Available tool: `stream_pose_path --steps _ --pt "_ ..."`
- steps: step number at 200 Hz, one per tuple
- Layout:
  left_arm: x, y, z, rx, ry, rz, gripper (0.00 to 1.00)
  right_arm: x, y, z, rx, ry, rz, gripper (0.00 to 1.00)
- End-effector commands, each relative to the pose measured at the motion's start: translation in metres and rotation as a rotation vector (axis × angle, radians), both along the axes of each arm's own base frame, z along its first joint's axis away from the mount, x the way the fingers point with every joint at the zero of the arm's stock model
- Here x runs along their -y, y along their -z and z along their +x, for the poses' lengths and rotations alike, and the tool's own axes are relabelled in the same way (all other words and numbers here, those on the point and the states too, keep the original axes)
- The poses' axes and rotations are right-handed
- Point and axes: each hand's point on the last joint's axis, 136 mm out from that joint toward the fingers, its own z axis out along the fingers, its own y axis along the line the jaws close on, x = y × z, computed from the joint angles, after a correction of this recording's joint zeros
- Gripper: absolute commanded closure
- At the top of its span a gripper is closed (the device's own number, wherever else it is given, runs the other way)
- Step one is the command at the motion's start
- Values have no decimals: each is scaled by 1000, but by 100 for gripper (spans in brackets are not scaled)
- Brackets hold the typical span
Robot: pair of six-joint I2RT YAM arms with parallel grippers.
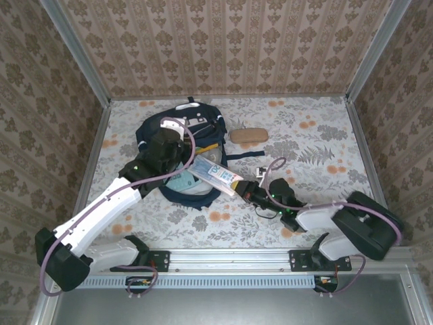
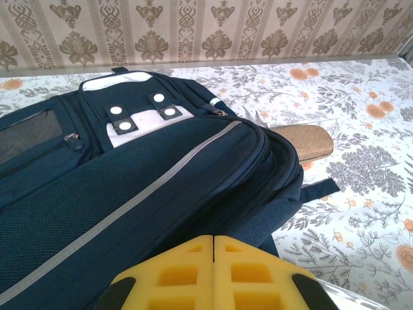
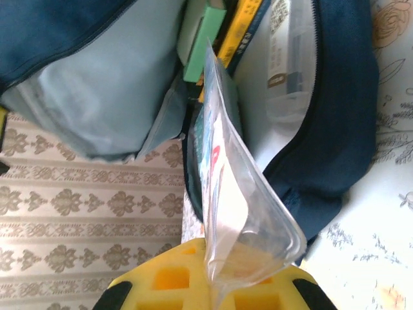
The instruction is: Pack the student bag
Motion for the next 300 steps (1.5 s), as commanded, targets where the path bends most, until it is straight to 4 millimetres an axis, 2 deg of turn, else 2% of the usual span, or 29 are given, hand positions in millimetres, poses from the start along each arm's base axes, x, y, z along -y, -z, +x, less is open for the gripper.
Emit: stream_pose_path --steps 1,32,51,88,122,125,141,182,201,215,229,238,243,252,263,285,300 --pt "7 -41 11 59 -20 -78 100 10 -12 -12 54 -10 -52 100" --pt "21 -49 21 42 -3 -73 100 22 -42 -18 128 12 -93 100" --pt "28 -52 26 35 2 -66 100 15 -53 -18 147 -5 -74 100" --pt "37 -60 29 30 21 -62 100 -23 -53 -10 148 -62 -48 100" --pt "36 -62 26 29 25 -41 100 -63 -62 -1 169 -92 5 100" --pt "36 -62 25 30 27 -39 100 -68 -55 1 157 -95 -10 100" --pt "33 -61 22 32 27 -32 100 -83 -48 12 147 -85 -45 100" --pt "32 -61 15 32 44 -49 100 -116 -41 41 172 -39 -34 100" --pt "33 -60 12 27 51 -48 100 -134 -32 58 169 -16 -45 99" --pt "32 -61 10 28 54 -51 100 -148 -27 71 181 -2 -40 91" --pt "32 -61 8 31 54 -57 100 -161 -22 84 182 8 -46 91" --pt "32 -61 7 31 55 -62 100 -169 -20 91 184 8 -55 87" --pt "32 -61 7 31 55 -63 100 -174 -18 94 183 6 -61 81" --pt "31 -60 6 31 54 -64 100 -180 -13 99 169 -4 -80 62" --pt "31 -58 5 27 56 -57 100 -188 -11 98 169 -31 -93 55" --pt "27 -56 5 33 45 -50 100 -178 -3 96 157 -26 -144 37" --pt "26 -54 4 34 42 -50 100 -165 -1 92 154 -12 -186 34"
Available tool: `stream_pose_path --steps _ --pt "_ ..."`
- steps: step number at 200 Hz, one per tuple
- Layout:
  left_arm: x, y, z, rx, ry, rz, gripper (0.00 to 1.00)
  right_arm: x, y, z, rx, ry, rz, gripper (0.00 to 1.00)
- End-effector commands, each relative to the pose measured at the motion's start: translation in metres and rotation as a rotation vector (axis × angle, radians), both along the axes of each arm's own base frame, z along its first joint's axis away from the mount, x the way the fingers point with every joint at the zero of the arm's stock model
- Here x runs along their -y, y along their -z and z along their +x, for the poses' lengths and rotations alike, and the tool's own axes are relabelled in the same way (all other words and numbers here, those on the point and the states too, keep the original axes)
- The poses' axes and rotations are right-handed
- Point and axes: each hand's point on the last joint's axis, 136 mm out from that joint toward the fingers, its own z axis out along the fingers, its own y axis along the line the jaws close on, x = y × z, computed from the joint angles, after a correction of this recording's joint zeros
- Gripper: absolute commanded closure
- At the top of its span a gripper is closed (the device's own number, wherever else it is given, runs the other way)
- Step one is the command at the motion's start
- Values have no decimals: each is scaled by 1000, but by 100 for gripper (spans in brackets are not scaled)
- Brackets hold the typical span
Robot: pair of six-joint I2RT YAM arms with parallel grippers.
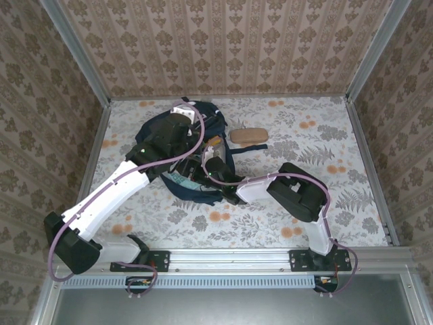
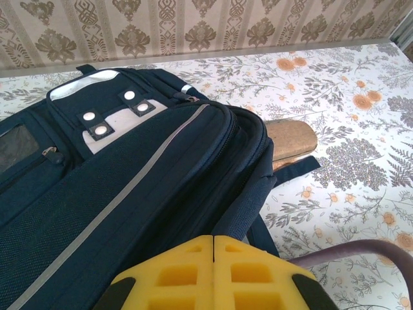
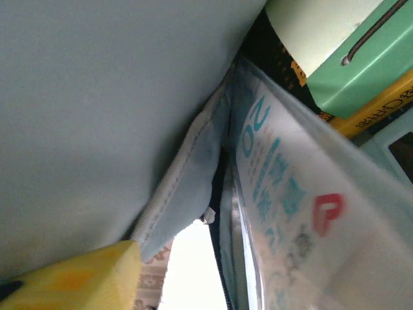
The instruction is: Pack the student bag
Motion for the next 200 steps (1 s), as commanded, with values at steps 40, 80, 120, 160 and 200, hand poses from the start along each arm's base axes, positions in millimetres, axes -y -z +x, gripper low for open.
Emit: stream_pose_path --steps 40,80,120,160,200 --pt "-3 -34 -3 106 -2 -89 100 37 4 -11 19 2 -138 45" --pt "-3 -32 -3 106 -1 -83 100 45 14 -9 -17 -31 -141 56" --pt "-2 -30 -3 100 0 -87 100 40 19 -8 -27 -47 -137 92" --pt "0 -31 -3 97 8 -99 100 25 21 -6 -13 -31 -123 100" --pt "1 -31 -5 93 12 -100 100 -10 38 -6 -37 -70 -132 100"
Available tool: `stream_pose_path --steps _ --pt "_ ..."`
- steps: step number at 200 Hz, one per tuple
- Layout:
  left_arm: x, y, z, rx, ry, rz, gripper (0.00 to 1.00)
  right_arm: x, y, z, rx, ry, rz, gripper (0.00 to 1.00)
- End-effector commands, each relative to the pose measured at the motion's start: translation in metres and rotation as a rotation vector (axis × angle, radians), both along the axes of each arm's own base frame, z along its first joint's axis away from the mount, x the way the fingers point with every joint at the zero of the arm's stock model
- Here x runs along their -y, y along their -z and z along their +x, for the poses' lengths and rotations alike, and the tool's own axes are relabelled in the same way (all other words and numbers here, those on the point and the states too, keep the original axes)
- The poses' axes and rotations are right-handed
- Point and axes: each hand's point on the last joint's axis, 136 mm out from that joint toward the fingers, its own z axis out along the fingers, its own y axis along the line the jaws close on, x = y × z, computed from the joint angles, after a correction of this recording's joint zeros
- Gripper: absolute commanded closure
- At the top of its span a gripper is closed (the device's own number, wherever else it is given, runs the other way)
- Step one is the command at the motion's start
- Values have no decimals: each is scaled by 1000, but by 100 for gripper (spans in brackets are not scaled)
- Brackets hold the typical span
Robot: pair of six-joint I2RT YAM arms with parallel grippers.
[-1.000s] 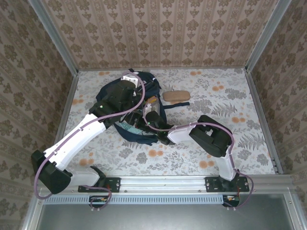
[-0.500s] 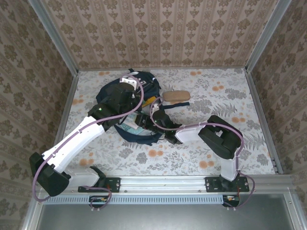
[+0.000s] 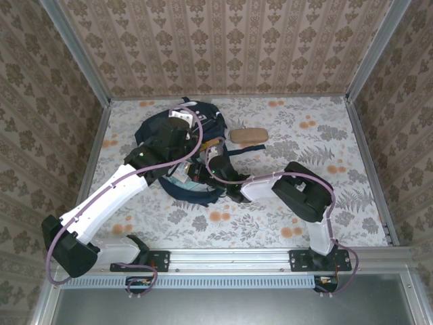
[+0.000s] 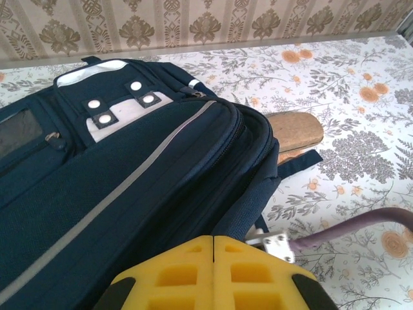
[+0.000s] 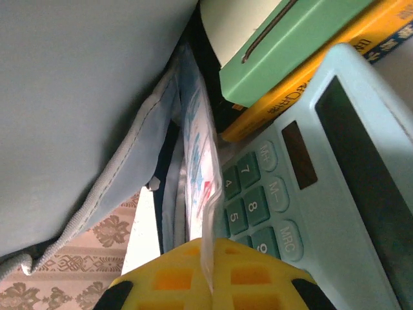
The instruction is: Pack the student bag
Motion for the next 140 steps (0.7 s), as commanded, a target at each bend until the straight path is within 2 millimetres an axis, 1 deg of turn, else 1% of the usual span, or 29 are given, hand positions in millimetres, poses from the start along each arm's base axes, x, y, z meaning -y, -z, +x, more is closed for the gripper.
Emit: stream_pose_path --steps 1,12,18,28,35,71,82,93,103,108,120,140 --pt "7 -41 1 104 15 -110 100 -23 17 -5 -23 -35 -15 100" --pt "6 -40 0 105 14 -108 100 -25 19 -6 -29 -42 -15 100" --pt "6 -40 0 105 12 -104 100 -23 20 -6 -27 -40 -19 92" --pt "4 -39 0 107 9 -100 100 -20 17 -7 -15 -39 -30 74" --pt "3 -39 0 110 5 -101 100 -15 16 -9 -5 -36 -50 65" --pt "-2 -32 -2 109 -10 -97 100 19 2 -17 32 -4 -155 43" --pt "-4 -29 -3 106 -16 -91 100 31 0 -21 36 9 -182 38" --pt "-8 -26 -4 105 -26 -84 100 42 -1 -24 38 23 -202 36" --pt "-12 -23 -6 104 -34 -81 93 52 -1 -27 37 32 -214 35" --pt "-15 -22 -7 103 -41 -78 90 57 -1 -29 35 38 -217 32" --pt "-20 -19 -12 100 -43 -73 88 70 0 -32 30 50 -225 32" --pt "-25 -5 -22 72 -26 -49 81 92 2 -38 27 72 -235 32"
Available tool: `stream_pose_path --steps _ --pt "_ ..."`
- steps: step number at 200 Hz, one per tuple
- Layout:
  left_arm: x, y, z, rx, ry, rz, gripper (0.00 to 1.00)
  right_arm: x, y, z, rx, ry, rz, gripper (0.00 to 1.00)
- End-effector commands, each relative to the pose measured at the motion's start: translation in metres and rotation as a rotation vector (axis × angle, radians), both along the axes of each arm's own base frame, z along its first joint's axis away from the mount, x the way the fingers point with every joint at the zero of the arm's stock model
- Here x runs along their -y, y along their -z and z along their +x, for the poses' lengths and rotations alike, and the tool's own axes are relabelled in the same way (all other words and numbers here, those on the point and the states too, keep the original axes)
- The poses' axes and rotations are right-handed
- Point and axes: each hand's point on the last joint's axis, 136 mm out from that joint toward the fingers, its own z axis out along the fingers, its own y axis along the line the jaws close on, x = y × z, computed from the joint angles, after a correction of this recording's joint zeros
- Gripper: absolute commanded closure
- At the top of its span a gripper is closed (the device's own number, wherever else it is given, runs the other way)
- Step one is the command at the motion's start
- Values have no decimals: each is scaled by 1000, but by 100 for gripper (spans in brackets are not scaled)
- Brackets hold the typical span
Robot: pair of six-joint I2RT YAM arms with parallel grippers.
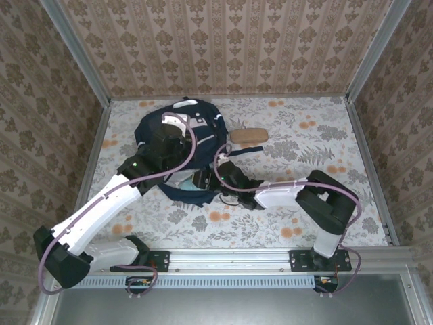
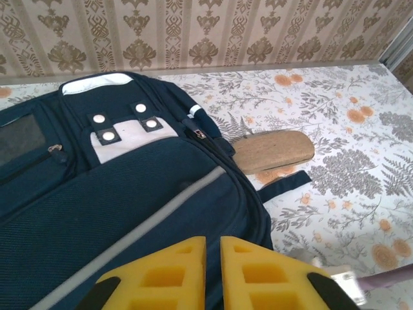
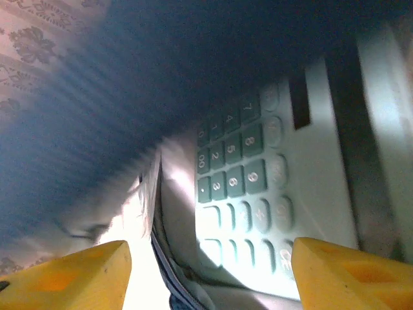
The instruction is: Pack the student bag
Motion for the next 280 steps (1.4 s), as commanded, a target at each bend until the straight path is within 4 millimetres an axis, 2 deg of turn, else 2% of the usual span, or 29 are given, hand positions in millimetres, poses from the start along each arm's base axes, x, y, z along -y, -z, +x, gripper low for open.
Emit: stream_pose_path --steps 1,46,51,54,67,101,121,136,156,178,199,234,268,280 --pt "-13 3 -10 -1 -12 7 81 33 2 0 20 57 -54 32" --pt "-15 46 -38 -82 75 68 61 91 -12 -13 51 136 -84 25" --pt "-13 51 -42 -88 91 82 58 98 -8 -14 46 145 -97 24" --pt "-12 53 -43 -92 98 92 57 103 -18 -15 61 155 -79 23" --pt "-8 65 -52 -106 132 143 50 123 -23 -17 66 189 -78 23" --pt "7 95 -68 -141 195 319 47 177 -40 -26 92 281 -70 14" --pt "14 111 -70 -152 216 451 46 196 -52 -34 120 301 -70 7" --pt "17 123 -70 -168 228 544 46 207 -55 -38 126 309 -83 6" --pt "17 135 -63 -179 204 668 43 218 -55 -41 123 319 -74 6" --pt "14 142 -54 -175 174 759 42 220 -52 -42 109 314 -31 6" --pt "12 145 -49 -169 159 796 36 219 -51 -42 102 306 -17 6" --pt "1 152 -42 -192 123 846 33 218 -51 -42 101 298 0 5" --pt "4 167 -42 -262 162 832 46 218 -52 -42 97 295 7 5" --pt "6 170 -43 -274 169 831 62 219 -51 -41 93 297 2 5"
